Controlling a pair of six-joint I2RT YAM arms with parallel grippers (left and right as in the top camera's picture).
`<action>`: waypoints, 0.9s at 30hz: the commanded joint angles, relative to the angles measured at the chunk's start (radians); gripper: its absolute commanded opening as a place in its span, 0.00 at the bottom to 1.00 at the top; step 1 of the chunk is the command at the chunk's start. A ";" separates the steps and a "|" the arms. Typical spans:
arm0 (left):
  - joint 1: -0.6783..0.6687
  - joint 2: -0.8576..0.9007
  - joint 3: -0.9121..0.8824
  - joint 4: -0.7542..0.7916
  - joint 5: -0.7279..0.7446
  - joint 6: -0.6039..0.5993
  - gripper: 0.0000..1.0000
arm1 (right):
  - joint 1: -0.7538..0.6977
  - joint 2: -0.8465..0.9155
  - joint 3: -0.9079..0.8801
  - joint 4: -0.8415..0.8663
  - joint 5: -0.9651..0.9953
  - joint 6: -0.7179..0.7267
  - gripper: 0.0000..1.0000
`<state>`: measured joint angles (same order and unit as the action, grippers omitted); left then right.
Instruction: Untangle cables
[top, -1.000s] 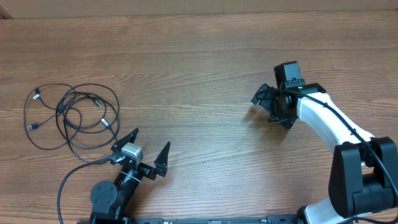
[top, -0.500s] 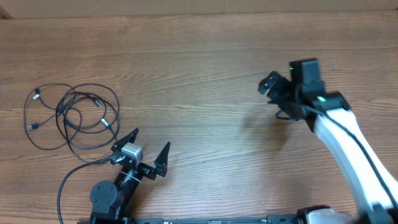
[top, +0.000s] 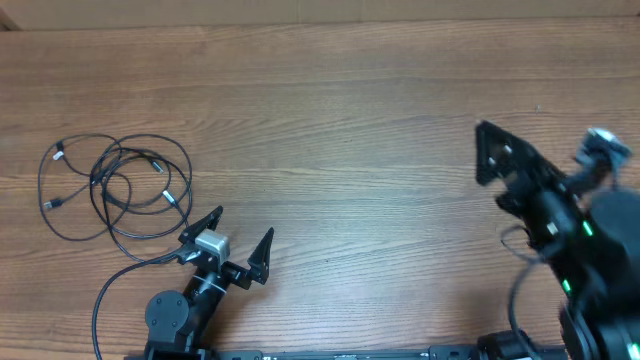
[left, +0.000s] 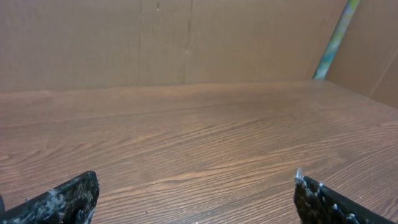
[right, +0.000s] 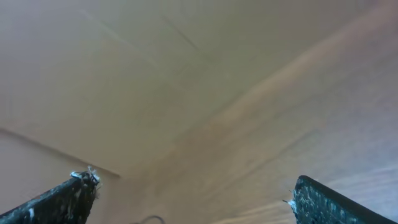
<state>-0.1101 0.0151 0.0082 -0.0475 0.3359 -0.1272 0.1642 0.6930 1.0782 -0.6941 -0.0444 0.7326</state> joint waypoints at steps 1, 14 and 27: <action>-0.001 -0.011 -0.003 -0.001 -0.004 0.015 1.00 | -0.001 -0.091 0.008 -0.001 0.010 -0.005 1.00; -0.001 -0.011 -0.003 -0.001 -0.004 0.015 1.00 | -0.001 -0.109 -0.056 -0.123 0.010 -0.005 1.00; -0.001 -0.011 -0.003 -0.001 -0.004 0.015 1.00 | -0.001 -0.439 -0.344 -0.123 0.088 0.003 1.00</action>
<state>-0.1101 0.0151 0.0082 -0.0479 0.3355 -0.1272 0.1642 0.3443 0.7708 -0.8230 0.0128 0.7330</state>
